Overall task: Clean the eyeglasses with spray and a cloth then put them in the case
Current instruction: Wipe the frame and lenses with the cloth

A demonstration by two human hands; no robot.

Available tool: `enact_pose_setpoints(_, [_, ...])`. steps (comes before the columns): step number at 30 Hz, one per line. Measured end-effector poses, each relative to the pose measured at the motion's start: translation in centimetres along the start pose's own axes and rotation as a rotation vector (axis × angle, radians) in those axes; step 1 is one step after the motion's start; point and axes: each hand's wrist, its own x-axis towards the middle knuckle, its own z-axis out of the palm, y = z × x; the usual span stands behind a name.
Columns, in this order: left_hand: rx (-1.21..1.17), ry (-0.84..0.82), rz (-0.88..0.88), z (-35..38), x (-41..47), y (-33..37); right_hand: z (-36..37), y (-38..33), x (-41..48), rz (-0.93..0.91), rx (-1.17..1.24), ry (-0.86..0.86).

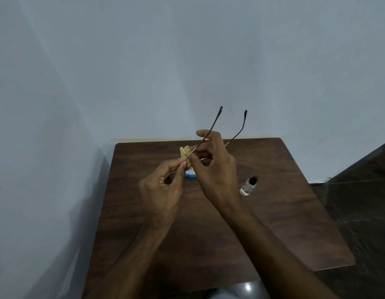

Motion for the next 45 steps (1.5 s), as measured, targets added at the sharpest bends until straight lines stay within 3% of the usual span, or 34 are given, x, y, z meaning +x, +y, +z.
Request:
enact_pose_setpoints(3, [0.016, 0.009, 0.007, 0.0, -0.4, -0.2, -0.7, 0.2, -0.5, -0.024, 0.012, -0.017])
enact_pose_setpoints(8, [0.032, -0.024, 0.012, 0.1, -1.2, -0.4, -1.0, 0.2, -0.4, -0.116, -0.269, -0.024])
enact_pose_setpoints(14, [0.048, -0.013, 0.054, -0.2, -0.8, 0.2, -1.1, 0.1, -1.6, -0.045, 0.013, -0.001])
enact_pose_setpoints(20, [0.031, 0.003, 0.051, -0.3, -0.6, 1.1, -1.9, -0.1, -1.3, -0.180, -0.302, 0.032])
enact_pose_setpoints(27, [0.000, 0.008, 0.056, -0.3, -0.1, 1.7, -1.7, -0.7, -2.0, -0.142, -0.091, 0.030])
enact_pose_setpoints(33, [-0.036, 0.037, 0.014, 0.1, -0.1, 2.7, -2.4, 0.7, -0.9, -0.325, -0.424, 0.147])
enact_pose_setpoints(36, [-0.070, 0.011, 0.012, 0.3, 0.3, 2.9, -1.9, 0.5, -0.5, -0.293, -0.357, 0.160])
enact_pose_setpoints(40, [-0.037, -0.035, 0.053, 0.2, 0.2, 2.4, -1.8, 0.0, -0.7, -0.222, -0.173, 0.044])
enact_pose_setpoints(45, [-0.028, -0.043, 0.098, 0.3, -0.1, 2.5, -2.5, 0.6, 0.2, -0.280, -0.362, 0.122])
